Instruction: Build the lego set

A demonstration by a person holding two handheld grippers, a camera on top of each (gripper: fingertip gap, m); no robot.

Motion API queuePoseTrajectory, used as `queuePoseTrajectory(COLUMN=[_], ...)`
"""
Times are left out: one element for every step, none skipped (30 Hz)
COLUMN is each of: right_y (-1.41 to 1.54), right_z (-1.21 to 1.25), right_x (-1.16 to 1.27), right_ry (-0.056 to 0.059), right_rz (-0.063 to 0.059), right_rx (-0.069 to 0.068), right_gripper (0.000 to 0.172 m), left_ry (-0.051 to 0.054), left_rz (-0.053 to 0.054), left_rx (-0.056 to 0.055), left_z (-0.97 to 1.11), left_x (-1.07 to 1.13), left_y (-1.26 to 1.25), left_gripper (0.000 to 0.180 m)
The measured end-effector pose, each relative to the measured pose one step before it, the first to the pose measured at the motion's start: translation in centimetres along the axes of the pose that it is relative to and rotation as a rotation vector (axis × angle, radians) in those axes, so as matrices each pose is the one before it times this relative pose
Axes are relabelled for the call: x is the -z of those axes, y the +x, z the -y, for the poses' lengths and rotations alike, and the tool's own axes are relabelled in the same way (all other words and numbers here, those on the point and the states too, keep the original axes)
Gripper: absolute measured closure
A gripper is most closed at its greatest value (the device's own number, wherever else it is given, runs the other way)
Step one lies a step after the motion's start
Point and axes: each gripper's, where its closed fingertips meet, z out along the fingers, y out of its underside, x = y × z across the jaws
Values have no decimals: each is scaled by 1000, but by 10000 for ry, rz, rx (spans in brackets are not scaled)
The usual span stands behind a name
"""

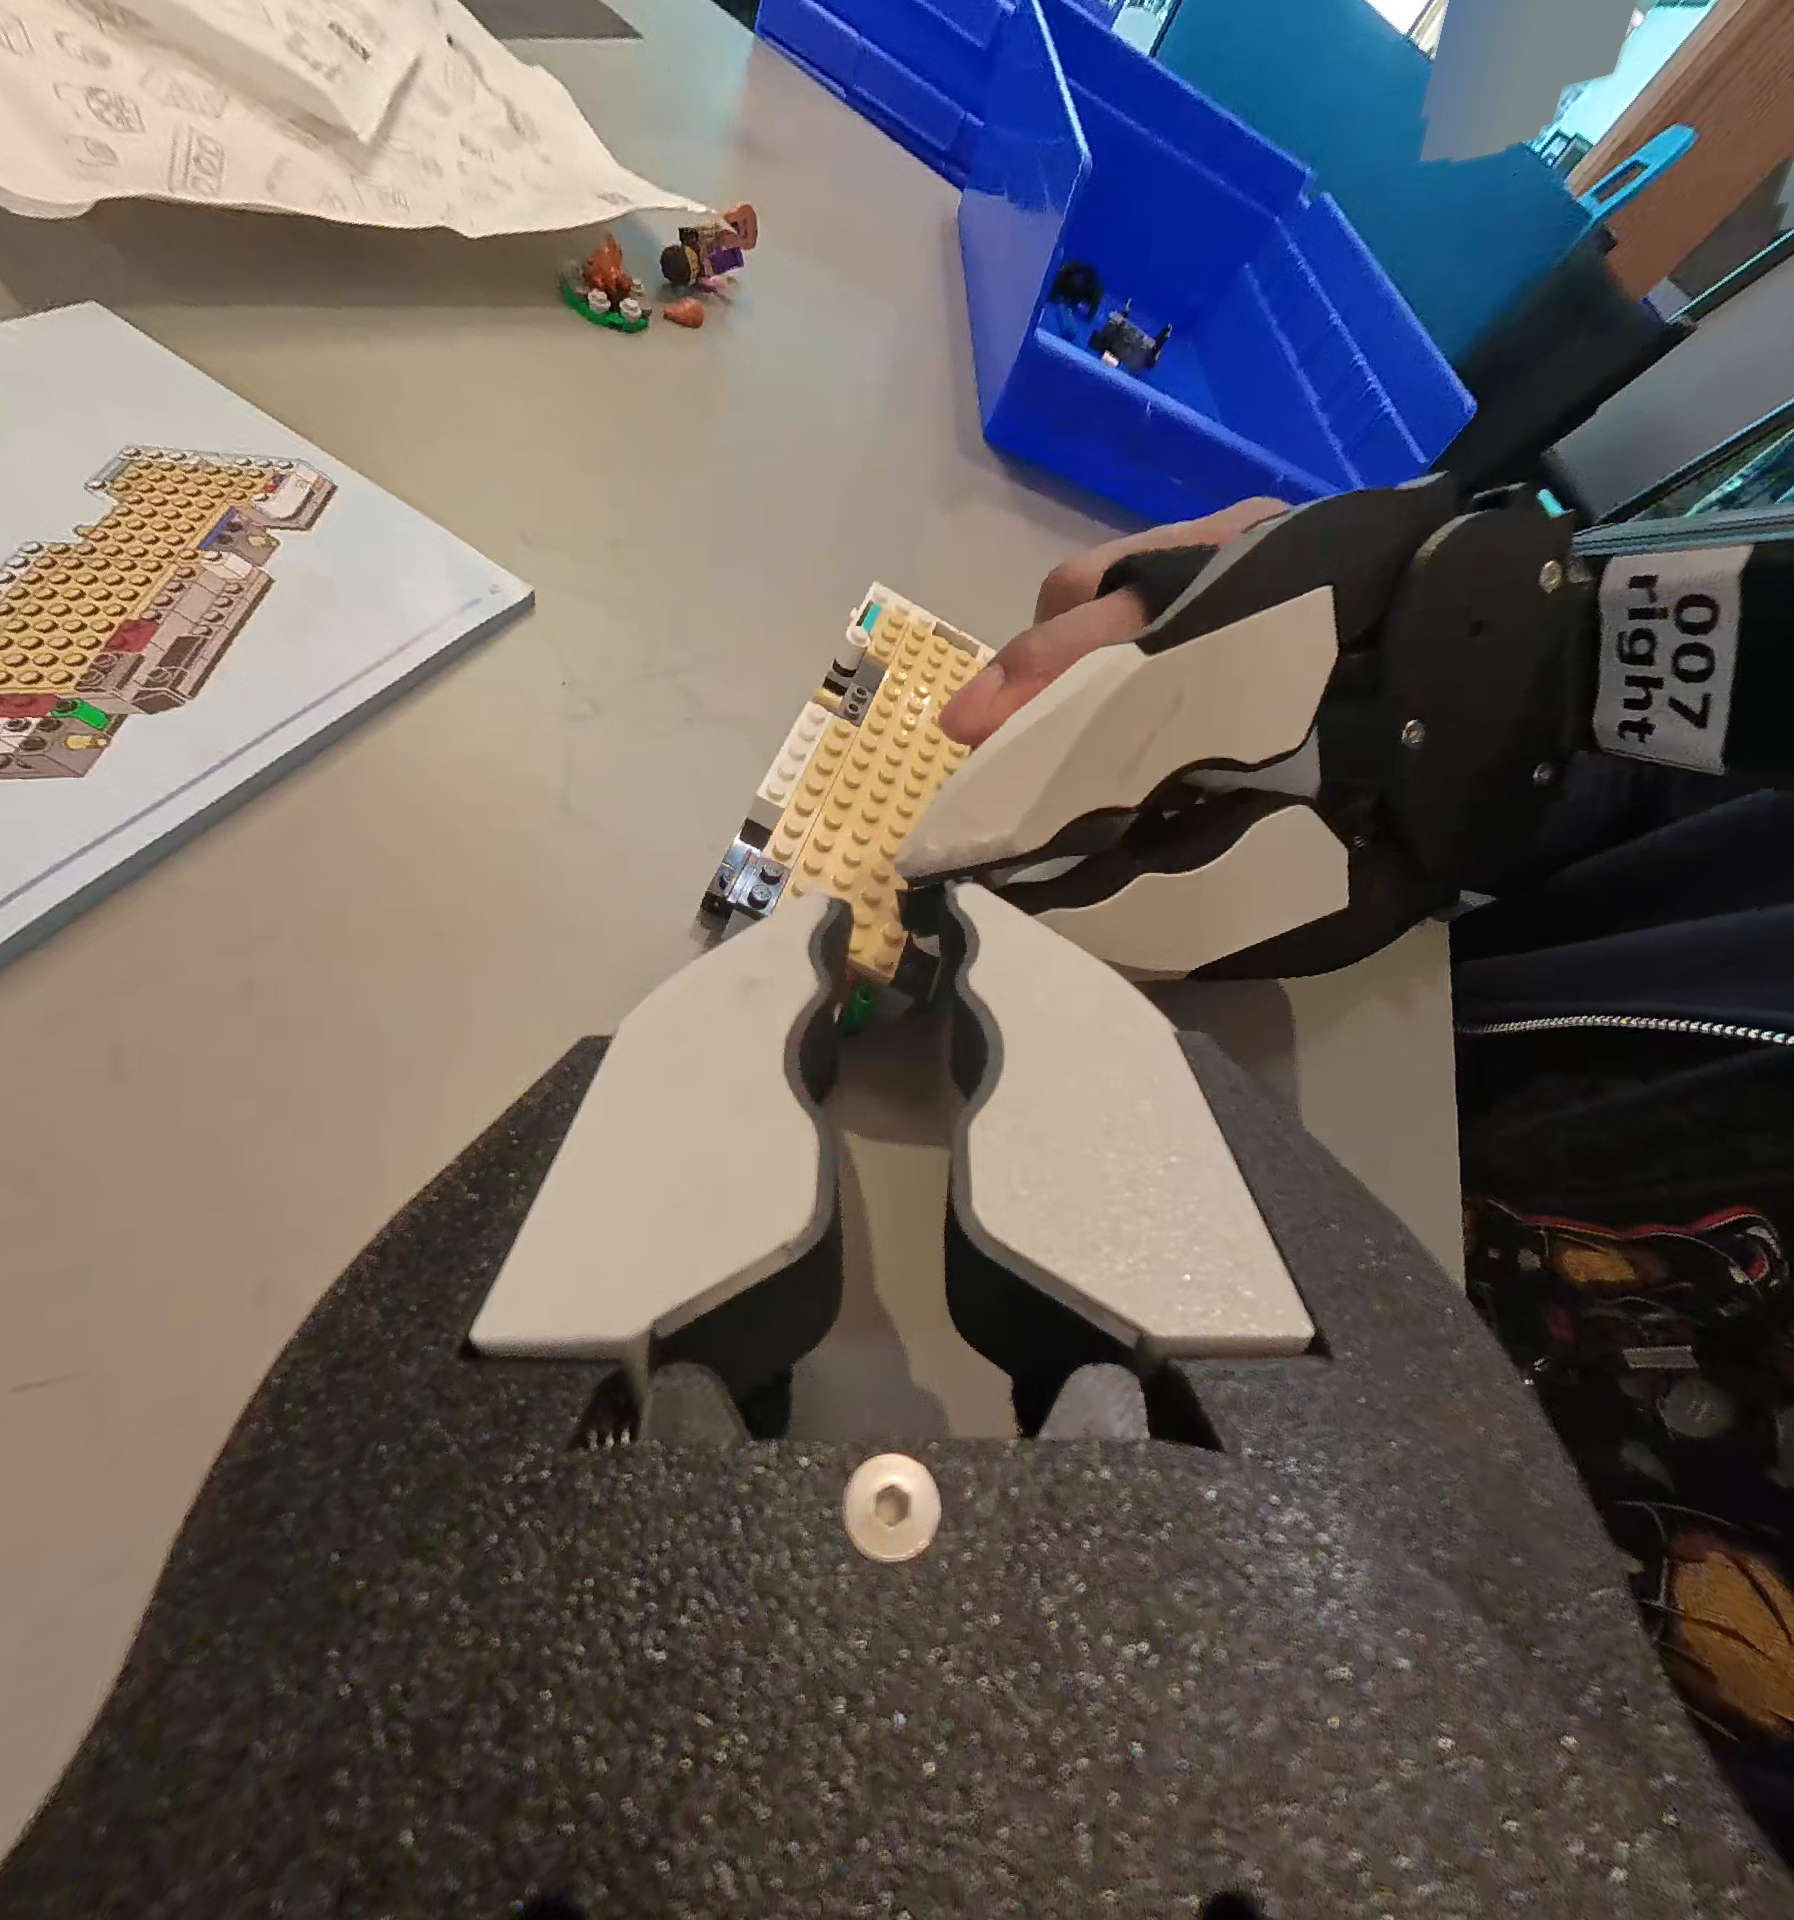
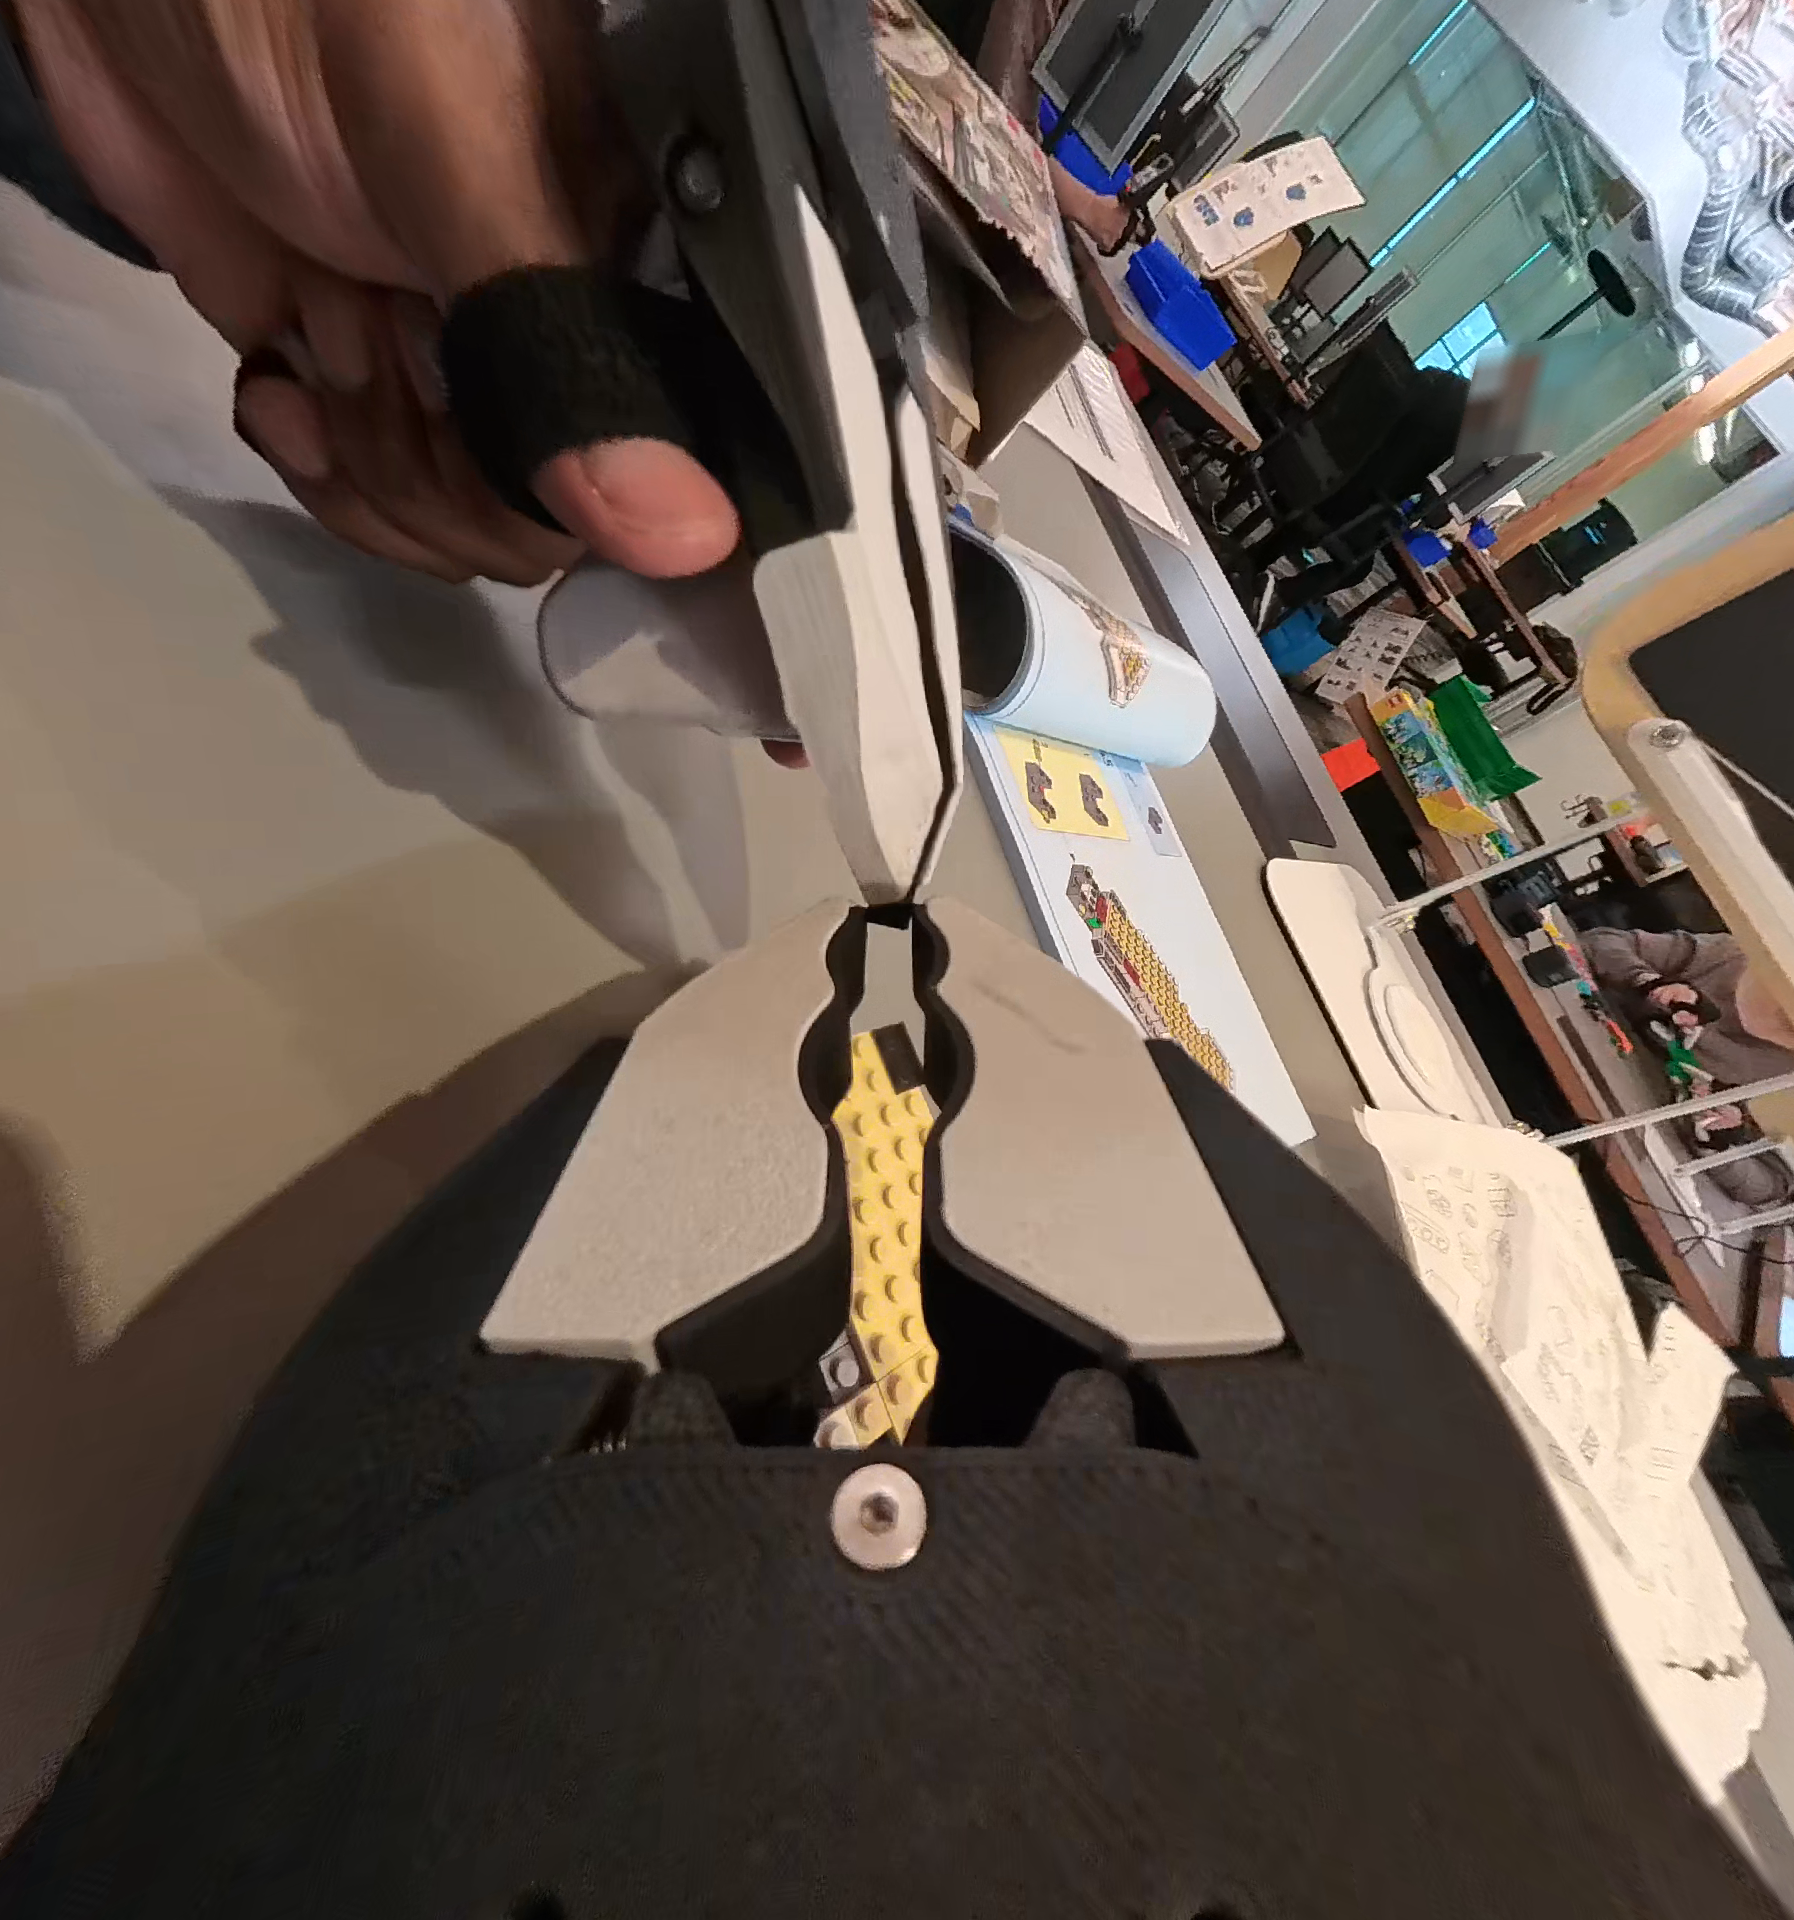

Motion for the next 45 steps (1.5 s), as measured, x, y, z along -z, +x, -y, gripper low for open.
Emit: queuePoseTrajectory(right_y=[-72, -26, -46, -32, 12, 20, 11, 0, -25, -51, -35, -19, -16, 4, -1, -8, -19, -23, -37, -39, -27, -7, 15, 26, 16, 5, 28, 39, 64, 68, 77, 67, 87, 132, 128, 118, 125, 128, 104, 99, 44, 20, 26, 12, -24], right_z=[-28, -68, -68, -55, -47, -21, -19, -12, -5, -4, 1, -26, -28, -17, 2, -10, -11, -17, -6, 21, 24, 43, 44, 42, 58, 57, 53, 45, 54, 35, 30, 45, 98, 150, 186, 215, 236, 215, 197, 160, 131, 100, 87, 71, 63], right_x=[-4, -22, -24, -18, -15, -10, -11, -16, -10, -18, -18, -7, -12, 2, 13, 2, 5, 13, 23, 39, 40, 53, 44, 49, 27, 32, 36, 43, 57, 61, 61, 63, 71, 91, 107, 96, 102, 88, 80, 66, 51, 39, 29, 20, 18], right_ry=[-52, -77, -68, -41, -30, -26, -29, -24, -22, -24, -15, -18, -15, 5, 12, 5, 5, 15, 27, 42, 58, 71, 75, 73, 69, 63, 53, 52, 55, 51, 56, 78, 113, 146, 171, 182, 180, 156, 136, 118, 97, 79, 71, 61, 45], right_rz=[-26, -43, -20, -13, -23, -30, -25, -35, -33, -20, -14, -20, -5, -3, 4, 5, 0, 3, 11, 14, 18, 8, -19, -30, -8, 13, 15, 6, -1, 2, 7, 27, 25, 9, 16, 18, -1, -20, -21, -23, -1, 13, -4, -5, 15], right_rx=[136, 124, 97, 68, 43, 36, 61, 88, 90, 73, 58, 43, 22, -7, -17, 1, 19, 25, 25, 17, 6, 12, 25, 0, -47, -76, -72, -60, -63, -73, -91, -124, -161, -186, -190, -169, -141, -108, -77, -59, -44, -32, -18, -4, 1], right_gripper=[164, 164, 164, 164, 164, 164, 164, 164, 164, 164, 164, 164, 164, 164, 164, 164, 164, 164, 164, 164, 164, 164, 164, 164, 164, 164, 163, 163, 163, 163, 163, 161, 160, 160, 159, 159, 159, 159, 159, 159, 160, 160, 160, 160, 161], left_ry=[-53, -65, -76, -54, -34, -15, -6, -2, -6, -2, -21, -24, -3, 13, 8, 1, 3, 5, 15, 30, 41, 52, 70, 72, 61, 63, 73, 81, 97, 110, 130, 172, 203, 196, 191, 187, 174, 144, 119, 96, 75, 58, 41, 18, -12], left_rz=[68, 73, 88, 55, 19, -32, -9, 2, -23, -38, -22, 12, 36, 13, -6, 0, -13, -31, -54, -70, -78, -95, -98, -112, -145, -161, -154, -149, -164, -202, -238, -276, -301, -318, -326, -338, -321, -281, -246, -204, -191, -189, -139, -59, 2], left_rx=[-60, -61, -46, -40, -33, -47, -40, -29, -12, -3, -24, -59, -48, -43, -51, -24, 4, 10, 9, 2, 11, 53, 96, 118, 136, 146, 156, 157, 170, 191, 211, 254, 305, 338, 347, 359, 362, 346, 331, 314, 282, 244, 145, 76, 38], left_z=[-48, -49, -75, -47, -23, -8, -3, 2, -5, 5, -35, -43, -3, 7, 15, -15, -16, -28, -28, -28, -12, 3, 21, 35, 25, 23, 35, 54, 81, 107, 135, 191, 246, 233, 202, 200, 169, 115, 75, 33, -4, 23, 36, 1, -31], left_x=[-37, -30, -43, -28, -25, -17, -18, -16, -25, -34, -35, -31, -13, -4, -9, -25, -22, -22, -21, -15, -6, 5, 18, 36, 24, 24, 28, 13, 43, 42, 70, 91, 115, 123, 96, 82, 46, 5, -11, -23, -38, -34, -21, -12, -24], left_y=[-45, -28, -64, -22, 18, 98, 53, 14, 50, 73, 62, 30, -6, 27, 53, 25, 5, 10, 32, 44, 36, 39, 4, 1, 28, 52, 55, 52, 73, 114, 164, 199, 202, 203, 216, 228, 216, 157, 112, 43, 46, 86, 100, 37, -16], left_gripper=[164, 164, 164, 164, 164, 164, 164, 164, 165, 165, 165, 166, 167, 167, 168, 169, 169, 169, 170, 170, 170, 170, 172, 172, 172, 173, 173, 173, 173, 173, 173, 173, 173, 173, 173, 173, 173, 173, 173, 173, 173, 173, 173, 173, 173])
